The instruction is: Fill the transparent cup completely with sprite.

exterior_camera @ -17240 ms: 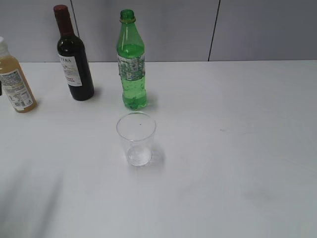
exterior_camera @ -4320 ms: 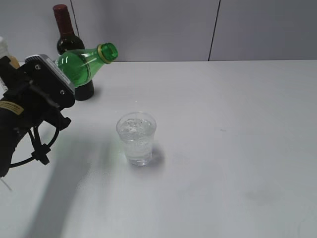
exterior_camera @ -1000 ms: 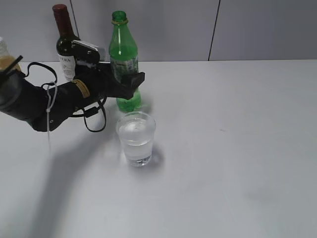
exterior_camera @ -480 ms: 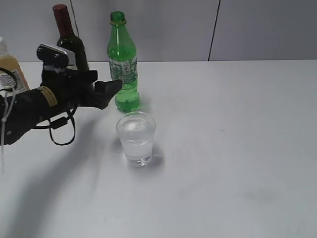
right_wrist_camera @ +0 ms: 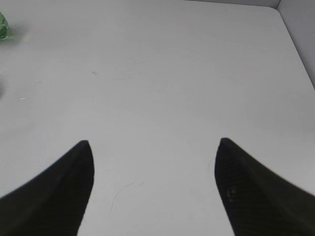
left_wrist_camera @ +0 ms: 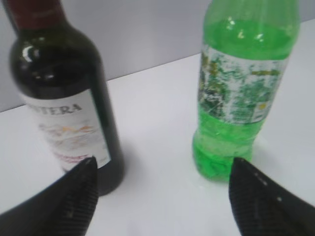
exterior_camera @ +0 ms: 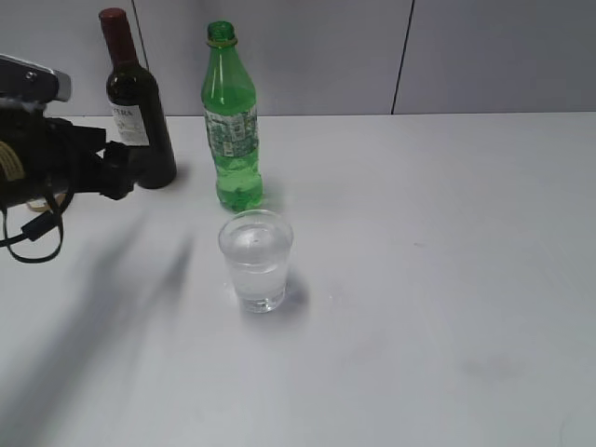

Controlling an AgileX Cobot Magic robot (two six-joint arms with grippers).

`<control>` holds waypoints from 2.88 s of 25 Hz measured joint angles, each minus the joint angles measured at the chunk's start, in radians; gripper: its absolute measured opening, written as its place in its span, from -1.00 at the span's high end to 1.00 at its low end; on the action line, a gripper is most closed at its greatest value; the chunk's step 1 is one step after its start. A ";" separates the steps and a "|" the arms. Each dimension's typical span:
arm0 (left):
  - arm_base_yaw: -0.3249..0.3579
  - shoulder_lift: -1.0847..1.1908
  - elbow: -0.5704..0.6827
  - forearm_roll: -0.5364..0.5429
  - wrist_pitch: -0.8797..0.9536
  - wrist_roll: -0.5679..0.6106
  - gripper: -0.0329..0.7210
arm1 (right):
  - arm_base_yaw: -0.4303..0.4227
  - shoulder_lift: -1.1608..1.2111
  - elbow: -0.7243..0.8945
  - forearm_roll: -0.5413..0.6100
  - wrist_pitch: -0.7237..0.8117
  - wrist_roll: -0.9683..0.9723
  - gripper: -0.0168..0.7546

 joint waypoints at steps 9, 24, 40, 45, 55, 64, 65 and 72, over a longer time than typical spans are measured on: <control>0.039 -0.218 -0.037 -0.041 0.517 0.000 -0.70 | 0.000 0.000 0.000 0.000 0.000 0.000 -0.55; 0.155 -0.338 -0.318 -0.467 1.309 0.311 -0.66 | 0.000 0.000 0.000 0.000 0.000 0.000 -0.56; 0.226 -0.811 -0.138 -0.545 1.594 0.339 -0.65 | 0.000 0.000 0.000 0.000 0.000 0.001 -0.56; 0.226 -1.017 0.016 -0.589 1.604 0.339 -0.65 | 0.000 0.000 0.000 0.000 0.000 0.001 -0.56; 0.226 -1.334 0.134 -0.594 1.665 0.339 -0.65 | 0.000 0.000 0.000 0.000 0.000 0.001 -0.56; 0.226 -1.518 0.180 -0.548 1.701 0.323 -0.65 | 0.000 0.000 0.000 0.000 0.000 0.001 -0.56; 0.226 -1.535 0.180 -0.544 1.700 0.321 -0.65 | 0.000 0.000 0.000 0.000 0.000 0.001 -0.56; 0.226 -1.653 0.180 -0.518 1.699 0.310 -0.65 | 0.000 0.000 0.000 0.000 0.000 0.001 -0.56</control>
